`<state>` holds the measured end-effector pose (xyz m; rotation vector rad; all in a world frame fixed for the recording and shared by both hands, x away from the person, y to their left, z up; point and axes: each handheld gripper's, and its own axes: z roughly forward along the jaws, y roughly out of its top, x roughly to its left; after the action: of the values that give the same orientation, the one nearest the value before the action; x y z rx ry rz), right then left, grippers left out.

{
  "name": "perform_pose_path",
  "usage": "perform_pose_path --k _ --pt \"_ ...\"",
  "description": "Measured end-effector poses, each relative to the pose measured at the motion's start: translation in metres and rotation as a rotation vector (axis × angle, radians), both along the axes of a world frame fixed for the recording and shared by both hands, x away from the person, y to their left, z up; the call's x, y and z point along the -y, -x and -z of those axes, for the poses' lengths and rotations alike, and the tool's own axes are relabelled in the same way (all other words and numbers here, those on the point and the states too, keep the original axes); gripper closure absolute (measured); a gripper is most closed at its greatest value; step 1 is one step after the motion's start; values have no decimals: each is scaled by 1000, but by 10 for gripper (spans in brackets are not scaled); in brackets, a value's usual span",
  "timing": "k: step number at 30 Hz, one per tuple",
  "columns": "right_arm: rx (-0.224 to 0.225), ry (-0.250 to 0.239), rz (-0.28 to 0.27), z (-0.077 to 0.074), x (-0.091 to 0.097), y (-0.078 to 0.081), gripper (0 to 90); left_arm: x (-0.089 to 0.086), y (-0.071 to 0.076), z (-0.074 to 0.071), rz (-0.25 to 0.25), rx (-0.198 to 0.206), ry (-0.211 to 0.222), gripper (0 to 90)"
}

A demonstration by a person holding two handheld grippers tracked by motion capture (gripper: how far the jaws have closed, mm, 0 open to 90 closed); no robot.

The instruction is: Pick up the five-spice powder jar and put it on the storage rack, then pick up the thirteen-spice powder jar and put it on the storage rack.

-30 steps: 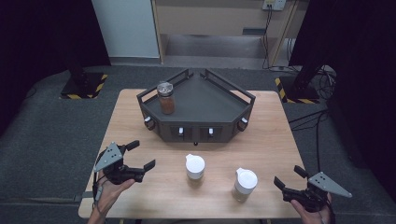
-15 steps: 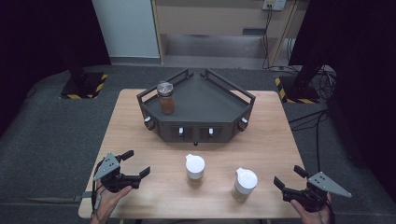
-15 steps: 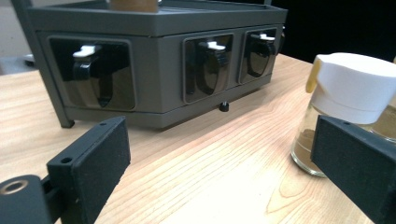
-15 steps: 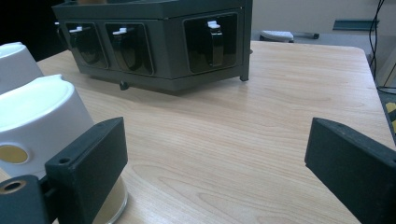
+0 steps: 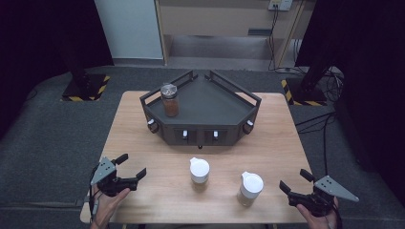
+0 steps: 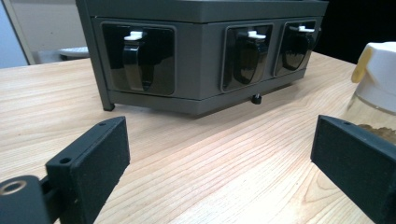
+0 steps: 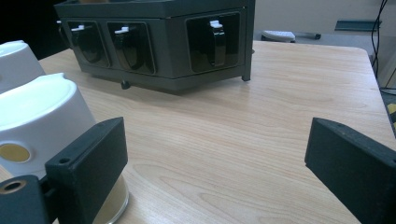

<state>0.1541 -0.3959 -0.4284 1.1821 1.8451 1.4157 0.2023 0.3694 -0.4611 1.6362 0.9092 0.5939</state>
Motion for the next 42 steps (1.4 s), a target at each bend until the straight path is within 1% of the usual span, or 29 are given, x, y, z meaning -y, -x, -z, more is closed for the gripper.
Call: perform_pose_path --k 4,7,10,14,18,24,32,34,35,36,38,39,40,41,42 --pt "0 -2 1 0 0 0 58 1 1 -1 -1 3 -10 32" --pt "0 0 0 0 0 0 58 1 0 -1 9 0 -12 30" --pt "0 -2 0 0 0 0 58 2 -1 -2 21 1 -23 29" --pt "1 -1 2 0 0 0 56 2 -2 -1 35 4 -26 29" --pt "1 -1 7 0 0 1 53 1 -3 -1 47 3 -19 29" --pt "1 -5 11 0 0 1 46 3 -5 -2 75 1 -31 28" --pt "-3 -8 4 0 0 -1 32 4 -6 -2 87 -5 -28 23" --pt "-4 4 6 -1 -3 -1 32 4 -6 -2 88 -7 -28 21" --pt "-9 3 5 -3 -3 -1 31 3 -6 -2 90 -9 -26 20" --pt "-4 -3 -1 -3 -3 -1 34 3 -7 -2 89 -11 -25 20" --pt "-2 5 4 -6 -5 -1 33 3 -7 -2 93 -16 -24 20" --pt "-3 -9 0 -7 -5 -1 33 3 -7 -2 97 -17 -24 19" --pt "10 -16 -5 -12 -7 1 33 3 -7 -2 99 -13 -27 23" --pt "10 -16 -5 -12 -7 1 33 3 -7 -2 104 -11 -27 23" --pt "19 -7 -13 -16 -10 2 33 3 -8 -2 106 -14 -24 23"
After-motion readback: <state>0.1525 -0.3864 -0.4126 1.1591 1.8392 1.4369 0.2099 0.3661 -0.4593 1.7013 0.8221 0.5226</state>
